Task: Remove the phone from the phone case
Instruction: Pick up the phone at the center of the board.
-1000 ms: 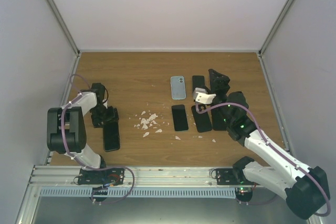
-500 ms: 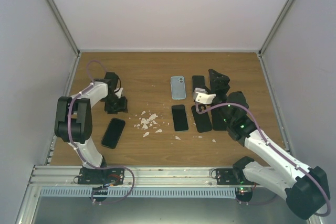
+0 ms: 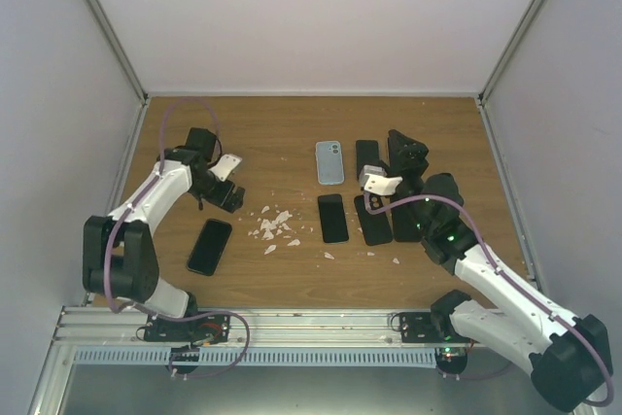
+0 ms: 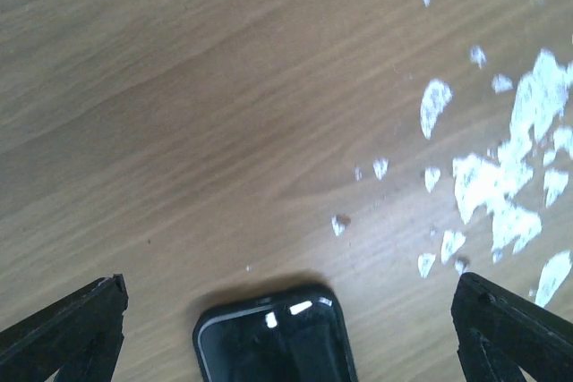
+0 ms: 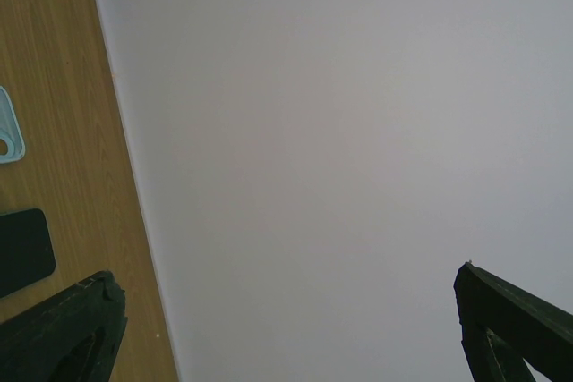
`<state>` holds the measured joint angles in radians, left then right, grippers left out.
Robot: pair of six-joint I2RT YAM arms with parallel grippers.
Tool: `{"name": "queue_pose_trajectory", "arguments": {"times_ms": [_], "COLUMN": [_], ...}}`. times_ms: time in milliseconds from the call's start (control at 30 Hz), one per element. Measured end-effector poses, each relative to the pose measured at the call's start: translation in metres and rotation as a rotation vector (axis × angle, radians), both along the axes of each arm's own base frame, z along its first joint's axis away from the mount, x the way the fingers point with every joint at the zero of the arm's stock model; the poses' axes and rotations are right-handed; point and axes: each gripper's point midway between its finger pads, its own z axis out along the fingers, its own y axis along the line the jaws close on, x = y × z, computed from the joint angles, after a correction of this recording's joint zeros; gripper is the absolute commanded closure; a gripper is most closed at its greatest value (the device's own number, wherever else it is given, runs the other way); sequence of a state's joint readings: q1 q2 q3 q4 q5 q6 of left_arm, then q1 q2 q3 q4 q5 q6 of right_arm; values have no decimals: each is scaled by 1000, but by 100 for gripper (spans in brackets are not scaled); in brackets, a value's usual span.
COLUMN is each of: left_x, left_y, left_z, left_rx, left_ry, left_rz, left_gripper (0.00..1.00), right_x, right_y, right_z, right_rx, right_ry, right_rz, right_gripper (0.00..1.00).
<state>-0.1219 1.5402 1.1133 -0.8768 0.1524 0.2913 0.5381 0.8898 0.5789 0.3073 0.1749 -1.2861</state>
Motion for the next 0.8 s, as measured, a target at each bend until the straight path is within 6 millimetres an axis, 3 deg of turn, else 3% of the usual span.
{"name": "queue_pose_trajectory", "arguments": {"times_ms": [100,300,500,800], "left_x": [-18,-70,-107,-125], "left_y": [3,16,30,49], "left_z": [-1,-29,-49,-74], "left_rx": [24,92,172,268], "left_ry": [-6,78,104,125], "left_rz": [-66,-170,-243,-248], "left_gripper": [1,1,1,1], "right_x": [0,-1,-2,-1], "right_y": [-1,-1,-1,-1], "right_z": [-1,0,0,0], "right_rx": [0,2,2,2], "right_ry": [1,-3,-3,-3], "right_rz": [-1,-1,0,-1], "right_gripper": [0,0,0,0]}}
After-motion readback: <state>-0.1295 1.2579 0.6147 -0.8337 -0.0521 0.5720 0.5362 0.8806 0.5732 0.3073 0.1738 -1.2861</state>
